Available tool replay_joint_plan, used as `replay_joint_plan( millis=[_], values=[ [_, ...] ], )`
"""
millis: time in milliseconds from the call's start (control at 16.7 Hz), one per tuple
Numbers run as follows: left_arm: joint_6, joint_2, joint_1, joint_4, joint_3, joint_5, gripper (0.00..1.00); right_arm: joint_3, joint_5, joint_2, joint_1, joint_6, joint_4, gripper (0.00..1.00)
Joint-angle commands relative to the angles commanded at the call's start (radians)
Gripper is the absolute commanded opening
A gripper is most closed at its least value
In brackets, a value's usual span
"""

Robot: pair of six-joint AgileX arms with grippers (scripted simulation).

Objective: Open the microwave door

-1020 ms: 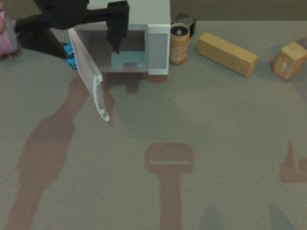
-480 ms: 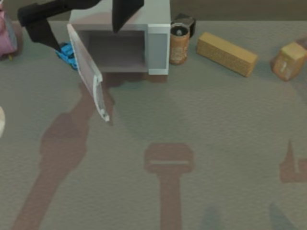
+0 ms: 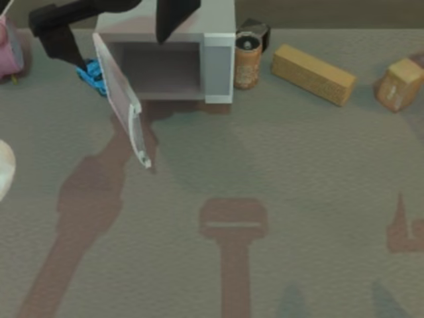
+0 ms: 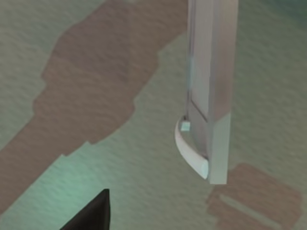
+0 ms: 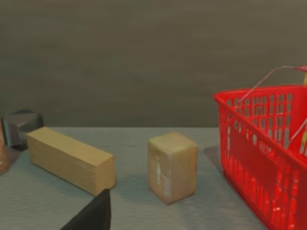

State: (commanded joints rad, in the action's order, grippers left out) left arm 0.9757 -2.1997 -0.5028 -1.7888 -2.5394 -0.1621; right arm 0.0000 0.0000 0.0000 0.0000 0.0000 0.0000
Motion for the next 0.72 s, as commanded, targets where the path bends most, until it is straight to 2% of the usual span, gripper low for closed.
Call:
replay_joint_plan(
  millis=[240, 720],
  values=[
    [-0.009, 0.024, 0.007, 0.09, 0.124, 0.0, 1.0, 0.0, 0.0, 0.0, 0.0, 0.0, 0.0, 1.0],
    [-0.033, 0.112, 0.031, 0.388, 0.505, 0.001, 1.0, 0.0, 0.0, 0.0, 0.0, 0.0, 0.0, 1.0]
  ],
)
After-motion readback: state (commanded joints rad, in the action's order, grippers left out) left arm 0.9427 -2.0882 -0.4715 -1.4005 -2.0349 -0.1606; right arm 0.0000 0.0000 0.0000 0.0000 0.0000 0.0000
